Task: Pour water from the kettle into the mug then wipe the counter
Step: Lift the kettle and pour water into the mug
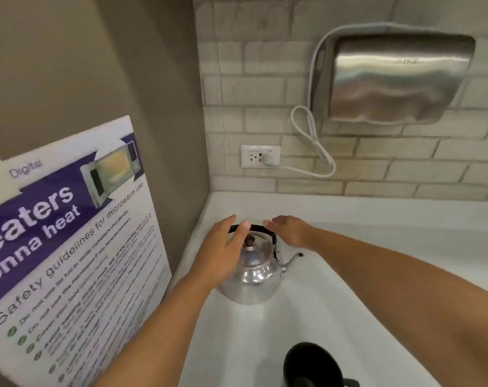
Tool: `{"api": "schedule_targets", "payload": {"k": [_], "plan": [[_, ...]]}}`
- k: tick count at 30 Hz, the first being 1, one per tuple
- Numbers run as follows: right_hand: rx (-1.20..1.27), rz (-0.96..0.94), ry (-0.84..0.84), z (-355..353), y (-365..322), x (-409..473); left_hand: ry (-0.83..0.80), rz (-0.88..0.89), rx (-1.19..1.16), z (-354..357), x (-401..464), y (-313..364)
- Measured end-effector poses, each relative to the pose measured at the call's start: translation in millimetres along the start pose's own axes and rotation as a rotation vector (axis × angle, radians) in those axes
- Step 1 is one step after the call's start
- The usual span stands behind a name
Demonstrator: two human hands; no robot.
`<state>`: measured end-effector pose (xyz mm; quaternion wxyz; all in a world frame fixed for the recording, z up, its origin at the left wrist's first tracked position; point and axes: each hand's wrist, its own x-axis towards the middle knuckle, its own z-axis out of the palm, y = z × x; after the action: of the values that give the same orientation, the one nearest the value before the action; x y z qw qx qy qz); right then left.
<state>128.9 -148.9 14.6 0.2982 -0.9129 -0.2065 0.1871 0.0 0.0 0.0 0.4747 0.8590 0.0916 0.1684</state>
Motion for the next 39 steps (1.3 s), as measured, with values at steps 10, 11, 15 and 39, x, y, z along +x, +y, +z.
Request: {"api": "schedule_targets", "payload": {"k": [10,11,15,39], "plan": [[0.216,0.085,0.035,18.0,-8.5,71.4,0.04,-0.245,-0.006,21.6,70.5,-43.4],[0.255,0.089,0.047,19.9,-10.2,73.1,0.036,-0.249,-0.012,24.0,74.2,-45.0],[0.404,0.025,0.131,25.4,-15.4,77.9,0.066,-0.25,-0.09,30.4,83.3,-48.2],[0.816,-0.26,0.498,-3.4,26.8,-79.6,0.565,-0.301,-0.629,-4.8,30.0,36.7]]}}
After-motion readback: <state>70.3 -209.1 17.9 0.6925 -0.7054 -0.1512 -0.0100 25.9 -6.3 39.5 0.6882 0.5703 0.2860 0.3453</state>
